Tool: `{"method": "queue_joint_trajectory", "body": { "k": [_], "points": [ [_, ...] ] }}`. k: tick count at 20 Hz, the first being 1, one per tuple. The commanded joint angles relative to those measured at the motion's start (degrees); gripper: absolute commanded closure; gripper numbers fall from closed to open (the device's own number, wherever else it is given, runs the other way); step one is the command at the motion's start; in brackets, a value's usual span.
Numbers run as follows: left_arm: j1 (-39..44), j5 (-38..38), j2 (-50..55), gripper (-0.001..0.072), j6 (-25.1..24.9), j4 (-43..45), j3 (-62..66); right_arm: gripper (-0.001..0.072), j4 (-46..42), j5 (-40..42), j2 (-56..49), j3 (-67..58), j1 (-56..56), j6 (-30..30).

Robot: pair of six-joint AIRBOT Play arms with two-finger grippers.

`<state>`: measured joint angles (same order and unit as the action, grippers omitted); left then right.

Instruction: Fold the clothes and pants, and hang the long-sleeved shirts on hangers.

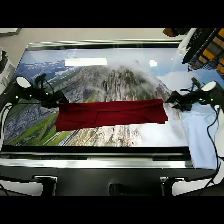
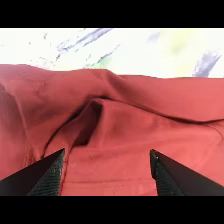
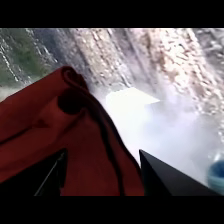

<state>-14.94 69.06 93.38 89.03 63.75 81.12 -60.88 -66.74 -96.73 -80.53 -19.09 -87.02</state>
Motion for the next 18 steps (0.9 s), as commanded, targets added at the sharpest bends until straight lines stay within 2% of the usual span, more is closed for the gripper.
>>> {"method": "queue_joint_trajectory", "body": {
  "k": [1,7,9,10,11,12,13,14,15,18],
  "points": [
    [-0.20,0.59,-2.36,0.0100,0.07,1.25,0.44,0.0183,7.50,-6.34,-3.43,-0.92,-3.52,6.88],
    [-0.20,1.42,-2.54,0.0100,0.52,1.20,0.44,0.0183,8.26,-6.38,-9.94,-0.92,0.37,8.70],
    [-0.20,1.38,-2.51,0.0101,0.52,1.20,0.44,0.0212,8.28,-6.29,-10.93,-0.87,2.84,8.87],
    [-0.20,1.40,-2.49,0.0101,0.52,1.16,0.44,0.0289,8.26,-5.77,-10.91,-0.90,4.20,9.46],
    [-0.20,1.42,-2.47,0.0103,0.52,0.72,0.44,0.0398,8.24,-5.14,-10.71,-0.90,5.16,9.46],
    [-0.09,1.40,-2.43,0.0130,0.50,-0.39,0.44,0.0589,8.26,-4.46,-10.19,-0.92,5.95,9.40],
    [0.17,1.40,-2.32,0.0263,0.50,-1.99,0.44,0.0682,8.28,-3.93,-9.16,-0.94,6.25,8.70],
    [0.79,1.42,-2.19,0.0516,0.46,-3.48,0.42,0.0683,8.26,-3.63,-7.54,-0.94,6.25,7.19],
    [1.70,1.22,-1.99,0.0689,0.46,-4.42,0.42,0.0683,7.30,-3.72,-5.42,-0.94,6.12,5.84],
    [7.26,-2.91,-0.42,0.0694,5.07,-5.81,-0.22,0.0684,-1.88,-7.52,2.19,-2.23,6.08,-1.14]
  ]
}}
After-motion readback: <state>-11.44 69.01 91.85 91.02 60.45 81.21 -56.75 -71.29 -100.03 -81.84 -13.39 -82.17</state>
